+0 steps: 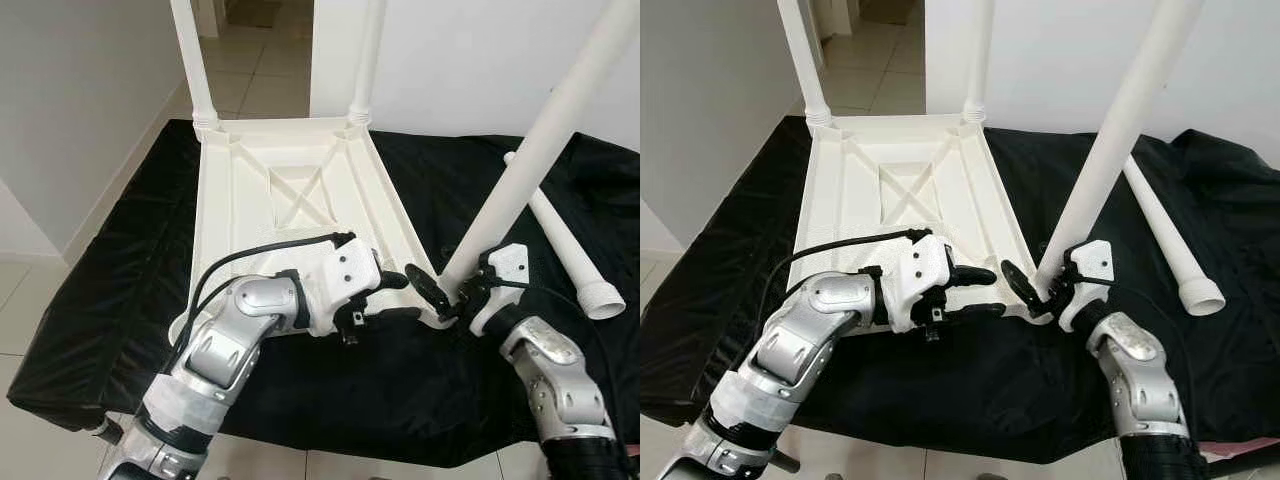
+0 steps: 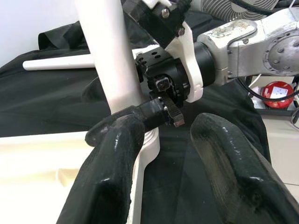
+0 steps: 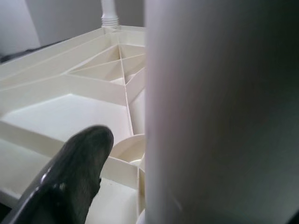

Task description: Building children table

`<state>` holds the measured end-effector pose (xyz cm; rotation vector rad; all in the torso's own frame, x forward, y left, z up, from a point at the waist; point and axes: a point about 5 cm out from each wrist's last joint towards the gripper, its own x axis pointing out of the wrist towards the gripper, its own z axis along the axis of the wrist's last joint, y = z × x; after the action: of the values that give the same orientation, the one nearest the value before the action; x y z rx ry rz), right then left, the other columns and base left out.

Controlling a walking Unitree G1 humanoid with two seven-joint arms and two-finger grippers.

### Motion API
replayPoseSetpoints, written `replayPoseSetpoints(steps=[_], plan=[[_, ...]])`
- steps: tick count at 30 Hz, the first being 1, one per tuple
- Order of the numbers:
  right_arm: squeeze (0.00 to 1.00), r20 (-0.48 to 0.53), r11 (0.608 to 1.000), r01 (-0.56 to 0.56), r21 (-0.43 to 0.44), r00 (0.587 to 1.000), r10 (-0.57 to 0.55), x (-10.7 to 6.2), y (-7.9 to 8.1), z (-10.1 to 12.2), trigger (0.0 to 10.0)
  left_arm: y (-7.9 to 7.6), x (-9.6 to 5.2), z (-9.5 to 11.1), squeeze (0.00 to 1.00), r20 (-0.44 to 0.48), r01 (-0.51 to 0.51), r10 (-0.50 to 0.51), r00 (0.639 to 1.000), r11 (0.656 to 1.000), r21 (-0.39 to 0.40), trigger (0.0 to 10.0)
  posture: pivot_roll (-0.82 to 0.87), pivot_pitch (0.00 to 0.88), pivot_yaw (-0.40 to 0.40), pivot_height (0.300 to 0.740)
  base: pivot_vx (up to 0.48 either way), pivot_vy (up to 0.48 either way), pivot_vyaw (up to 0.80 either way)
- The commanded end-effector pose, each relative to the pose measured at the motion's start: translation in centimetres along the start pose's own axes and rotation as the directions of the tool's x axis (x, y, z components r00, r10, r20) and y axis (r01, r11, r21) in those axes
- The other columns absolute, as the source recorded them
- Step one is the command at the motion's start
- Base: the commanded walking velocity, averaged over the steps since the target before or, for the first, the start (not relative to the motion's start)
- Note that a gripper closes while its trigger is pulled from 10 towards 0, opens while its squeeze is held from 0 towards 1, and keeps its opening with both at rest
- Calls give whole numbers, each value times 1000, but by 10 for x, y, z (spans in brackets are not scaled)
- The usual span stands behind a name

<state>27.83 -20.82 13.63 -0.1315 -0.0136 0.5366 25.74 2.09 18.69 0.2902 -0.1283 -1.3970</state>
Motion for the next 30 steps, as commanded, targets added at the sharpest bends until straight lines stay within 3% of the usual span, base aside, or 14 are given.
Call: replayPoseSetpoints(steps=[1, 2, 17, 18, 19, 30], plan=[[0, -40, 999, -30, -32, 999, 29, 2, 1, -6, 7059, 7, 3, 1, 0, -16, -115, 115, 993, 993, 8, 10000, -96, 0, 0, 740, 0, 0, 0], [0, -43, 999, -25, -26, 999, 24, 2, -1, -8, 0, 8, 3, 1, 0, -15, -118, 118, 993, 993, 6, 10000, -94, 0, 0, 740, 0, 0, 0], [0, -16, 1000, -5, 22, 1000, 5, -1, -7, -14, 0, 7, 2, -3, 0, -45, -135, 135, 990, 991, 4, 10000, -91, 0, 4, 740, 0, 0, 0], [0, -10, 999, 14, 37, 1000, -13, -1, -8, -15, 3725, 8, 2, -6, 0, -63, -147, 148, 987, 989, 11, 10000, -92, 0, 5, 740, 0, 0, 0], [0, -7, 998, 33, 48, 999, -32, -2, -7, -15, 10000, 11, 3, -10, 0, -90, -180, 181, 979, 984, 19, 10000, -92, 0, 7, 740, 0, 0, 0], [0, -6, 991, 107, 84, 994, -107, -7, -1, -22, 10000, 15, 2, -21, 0, -132, -237, 239, 962, 971, 26, 10000, -98, 0, 4, 740, 0, 0, 0]])
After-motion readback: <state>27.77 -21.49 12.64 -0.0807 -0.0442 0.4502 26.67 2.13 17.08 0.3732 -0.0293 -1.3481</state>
